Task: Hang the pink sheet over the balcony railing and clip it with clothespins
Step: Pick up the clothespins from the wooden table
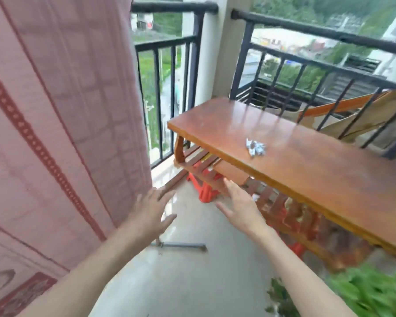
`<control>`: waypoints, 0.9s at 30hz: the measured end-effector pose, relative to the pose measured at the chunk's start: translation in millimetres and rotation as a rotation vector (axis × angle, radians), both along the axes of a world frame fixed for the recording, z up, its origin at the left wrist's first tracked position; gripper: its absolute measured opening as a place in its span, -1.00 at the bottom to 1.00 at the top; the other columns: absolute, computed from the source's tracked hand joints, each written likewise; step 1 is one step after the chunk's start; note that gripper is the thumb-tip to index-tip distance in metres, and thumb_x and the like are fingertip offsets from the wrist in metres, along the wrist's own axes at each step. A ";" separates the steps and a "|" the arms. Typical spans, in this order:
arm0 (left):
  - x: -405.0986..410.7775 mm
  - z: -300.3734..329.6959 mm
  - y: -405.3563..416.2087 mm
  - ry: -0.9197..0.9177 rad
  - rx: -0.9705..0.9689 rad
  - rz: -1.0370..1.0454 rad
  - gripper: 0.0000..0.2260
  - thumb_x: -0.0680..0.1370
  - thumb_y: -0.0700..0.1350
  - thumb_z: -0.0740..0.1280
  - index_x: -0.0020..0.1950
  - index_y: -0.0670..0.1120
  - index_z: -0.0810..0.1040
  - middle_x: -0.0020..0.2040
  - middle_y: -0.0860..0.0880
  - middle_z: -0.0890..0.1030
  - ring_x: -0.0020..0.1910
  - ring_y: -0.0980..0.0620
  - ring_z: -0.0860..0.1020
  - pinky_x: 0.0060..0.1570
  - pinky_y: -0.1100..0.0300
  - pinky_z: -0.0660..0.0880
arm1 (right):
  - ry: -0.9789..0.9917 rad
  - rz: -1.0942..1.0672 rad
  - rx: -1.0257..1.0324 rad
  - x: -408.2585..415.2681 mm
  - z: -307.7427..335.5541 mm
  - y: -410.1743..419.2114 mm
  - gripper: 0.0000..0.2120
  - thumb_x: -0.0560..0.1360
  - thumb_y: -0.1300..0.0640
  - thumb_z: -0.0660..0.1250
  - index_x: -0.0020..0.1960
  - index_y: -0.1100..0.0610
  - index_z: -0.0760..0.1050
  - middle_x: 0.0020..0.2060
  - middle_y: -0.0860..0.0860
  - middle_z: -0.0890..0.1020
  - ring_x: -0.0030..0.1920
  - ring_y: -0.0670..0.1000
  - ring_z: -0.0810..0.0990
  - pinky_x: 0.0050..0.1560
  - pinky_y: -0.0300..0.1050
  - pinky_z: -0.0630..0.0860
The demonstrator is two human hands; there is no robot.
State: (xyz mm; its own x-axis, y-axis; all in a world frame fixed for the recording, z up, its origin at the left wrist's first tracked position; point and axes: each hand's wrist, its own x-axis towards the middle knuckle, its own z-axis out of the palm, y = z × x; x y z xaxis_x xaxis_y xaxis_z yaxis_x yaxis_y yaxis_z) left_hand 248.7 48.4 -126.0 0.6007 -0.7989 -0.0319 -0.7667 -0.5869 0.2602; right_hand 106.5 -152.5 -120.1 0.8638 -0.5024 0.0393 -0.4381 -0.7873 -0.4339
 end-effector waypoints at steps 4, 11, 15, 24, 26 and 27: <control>-24.1 63.7 -57.9 -0.080 -0.145 -0.064 -0.47 0.53 0.11 0.19 0.47 0.01 0.18 0.47 -0.09 0.24 0.44 -0.07 0.19 0.36 -0.04 0.18 | -0.095 -0.058 0.023 -42.5 68.1 -46.4 -0.33 0.50 -0.04 0.29 0.50 0.09 0.10 0.47 0.08 0.26 0.46 0.06 0.22 0.45 0.03 0.17; -78.7 56.8 -131.5 0.125 -0.303 0.013 -0.47 0.52 0.10 0.23 0.46 -0.01 0.21 0.46 -0.10 0.26 0.45 -0.11 0.18 0.38 -0.10 0.18 | -0.187 -0.236 0.339 -76.6 72.8 -97.9 -0.36 0.52 -0.14 0.23 0.50 -0.05 0.06 0.50 -0.03 0.20 0.49 0.00 0.16 0.48 0.07 0.09; -79.8 37.5 -176.6 0.220 -0.240 0.003 -0.48 0.54 0.13 0.18 0.47 0.06 0.15 0.51 -0.05 0.16 0.50 -0.06 0.07 0.43 -0.10 0.08 | -0.165 -0.289 0.396 -80.3 44.5 -128.6 -0.38 0.53 -0.13 0.21 0.50 -0.03 0.07 0.50 -0.04 0.20 0.46 -0.04 0.20 0.47 -0.08 0.06; 0.6 -11.3 -306.7 0.327 -0.148 0.001 -0.48 0.55 0.11 0.17 0.47 0.01 0.16 0.50 -0.07 0.18 0.49 -0.07 0.08 0.43 -0.10 0.10 | -0.030 -0.359 0.411 -21.2 -8.3 -251.0 -0.39 0.53 -0.16 0.18 0.50 -0.10 0.03 0.51 -0.08 0.17 0.49 -0.03 0.14 0.41 -0.09 0.13; 20.2 -21.1 -338.9 0.334 -0.105 -0.006 -0.48 0.55 0.12 0.16 0.48 0.01 0.15 0.50 -0.07 0.18 0.49 -0.07 0.08 0.43 -0.11 0.11 | 0.018 -0.372 0.436 -1.1 -15.9 -279.6 -0.40 0.54 -0.15 0.17 0.50 -0.08 0.03 0.51 -0.07 0.15 0.49 -0.01 0.12 0.43 -0.04 0.12; 28.7 -25.6 -353.3 0.336 -0.085 -0.009 -0.48 0.55 0.11 0.16 0.47 0.01 0.15 0.50 -0.08 0.18 0.49 -0.07 0.08 0.43 -0.10 0.11 | 0.048 -0.376 0.449 7.5 -19.5 -292.3 -0.40 0.54 -0.15 0.16 0.50 -0.07 0.03 0.51 -0.06 0.15 0.50 -0.01 0.12 0.44 -0.02 0.12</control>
